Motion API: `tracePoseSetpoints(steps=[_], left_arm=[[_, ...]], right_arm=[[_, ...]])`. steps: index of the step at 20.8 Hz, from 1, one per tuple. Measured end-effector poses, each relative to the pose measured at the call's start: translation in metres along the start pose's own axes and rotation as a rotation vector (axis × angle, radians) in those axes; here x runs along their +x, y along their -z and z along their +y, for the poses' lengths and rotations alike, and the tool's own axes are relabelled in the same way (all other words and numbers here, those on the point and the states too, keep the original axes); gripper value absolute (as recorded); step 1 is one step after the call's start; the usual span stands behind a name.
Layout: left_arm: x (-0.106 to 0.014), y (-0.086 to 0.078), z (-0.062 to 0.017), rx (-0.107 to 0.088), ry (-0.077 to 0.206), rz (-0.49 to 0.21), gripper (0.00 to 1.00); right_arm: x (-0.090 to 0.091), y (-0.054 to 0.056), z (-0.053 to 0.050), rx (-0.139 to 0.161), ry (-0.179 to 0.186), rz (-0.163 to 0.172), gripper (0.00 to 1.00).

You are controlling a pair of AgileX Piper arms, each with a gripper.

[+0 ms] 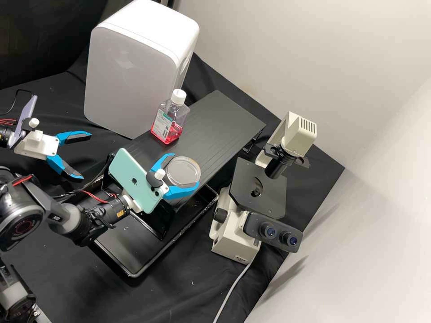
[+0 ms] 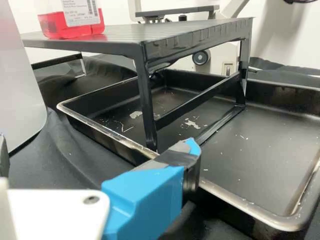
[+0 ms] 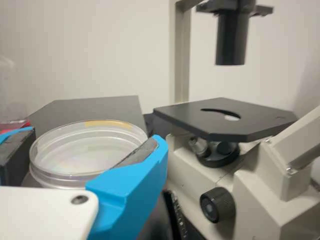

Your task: Remove the lid from the petri dish

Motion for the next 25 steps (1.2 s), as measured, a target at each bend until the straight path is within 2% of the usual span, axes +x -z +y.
tracePoseSetpoints(steps=[4,7,14,15,19,25], left_arm=[[0.000,0.000,0.0000,-0.001,0.000,0.002,1.00],[0.000,0.000,0.0000,-0.001,0.000,0.002,1.00],[0.000,0.000,0.0000,-0.002,-0.001,0.002,1.00],[0.000,0.000,0.0000,-0.002,-0.001,0.002,1.00],[0.000,0.000,-0.0002,-0.002,0.000,0.003,1.00],[0.000,0.000,-0.0002,-0.002,0.000,0.003,1.00]], right_arm=[[0.001,-0.001,-0.009,-0.002,0.037,-0.004,0.00],[0.002,-0.005,-0.016,-0.007,0.067,-0.023,0.00],[0.003,-0.006,-0.018,-0.012,0.073,-0.028,0.00],[0.003,-0.006,-0.018,-0.012,0.073,-0.028,1.00],[0.003,-0.006,-0.018,-0.035,0.074,-0.026,1.00],[0.003,-0.006,-0.017,-0.040,0.062,-0.034,1.00]])
